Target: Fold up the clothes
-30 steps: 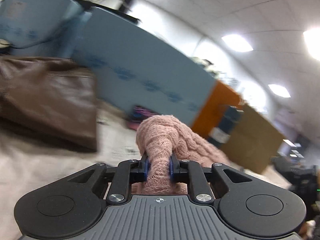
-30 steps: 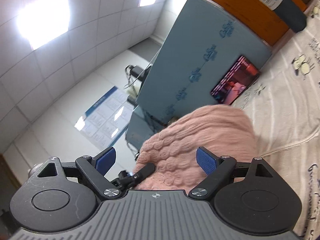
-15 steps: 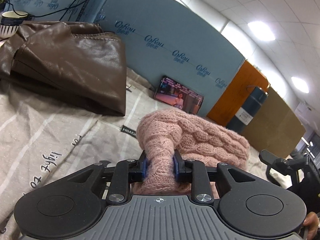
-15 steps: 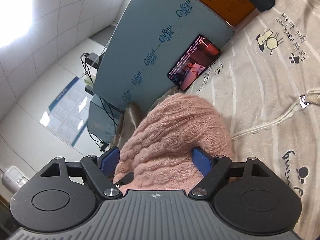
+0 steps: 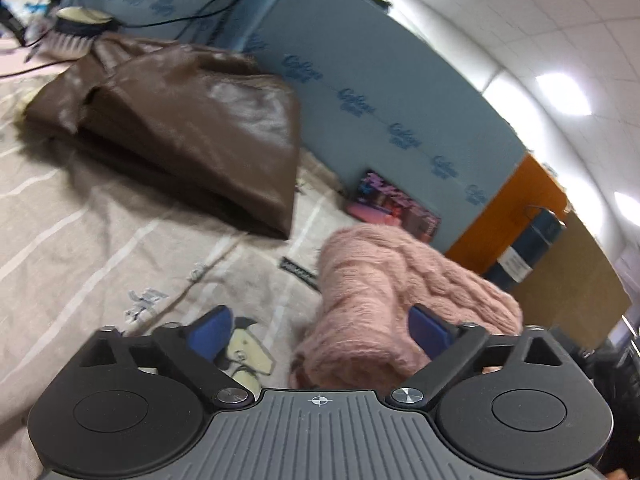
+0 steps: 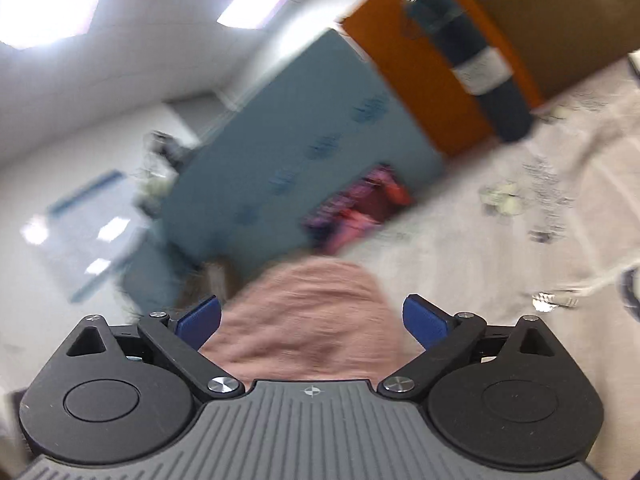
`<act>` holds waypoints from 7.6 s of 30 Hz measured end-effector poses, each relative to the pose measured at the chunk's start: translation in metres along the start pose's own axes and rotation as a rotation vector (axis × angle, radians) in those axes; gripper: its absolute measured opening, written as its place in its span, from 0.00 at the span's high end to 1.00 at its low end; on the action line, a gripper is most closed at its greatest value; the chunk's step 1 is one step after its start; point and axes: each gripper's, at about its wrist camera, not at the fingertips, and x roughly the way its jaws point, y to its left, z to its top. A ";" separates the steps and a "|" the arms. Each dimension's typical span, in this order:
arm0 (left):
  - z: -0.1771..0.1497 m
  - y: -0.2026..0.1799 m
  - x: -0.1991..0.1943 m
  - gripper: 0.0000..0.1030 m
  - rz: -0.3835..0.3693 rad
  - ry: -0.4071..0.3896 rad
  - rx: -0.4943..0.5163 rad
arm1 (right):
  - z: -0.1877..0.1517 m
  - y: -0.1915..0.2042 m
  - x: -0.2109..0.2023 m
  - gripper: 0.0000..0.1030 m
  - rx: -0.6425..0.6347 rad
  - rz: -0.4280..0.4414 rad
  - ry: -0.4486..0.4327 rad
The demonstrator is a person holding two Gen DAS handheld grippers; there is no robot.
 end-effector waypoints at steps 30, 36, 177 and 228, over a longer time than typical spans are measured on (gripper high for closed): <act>0.031 -0.011 -0.046 0.65 -0.143 -0.292 0.137 | 0.003 0.072 0.045 0.69 -0.072 0.207 0.143; 0.077 0.022 -0.072 0.65 -0.045 -0.482 0.126 | 0.011 0.148 0.105 0.69 -0.164 0.360 0.148; -0.004 -0.036 -0.034 0.00 0.816 -0.860 0.325 | -0.055 0.143 0.123 0.00 -0.699 0.002 -0.309; 0.002 -0.027 -0.028 0.00 0.810 -0.775 0.303 | -0.054 0.141 0.126 0.00 -0.705 0.043 -0.269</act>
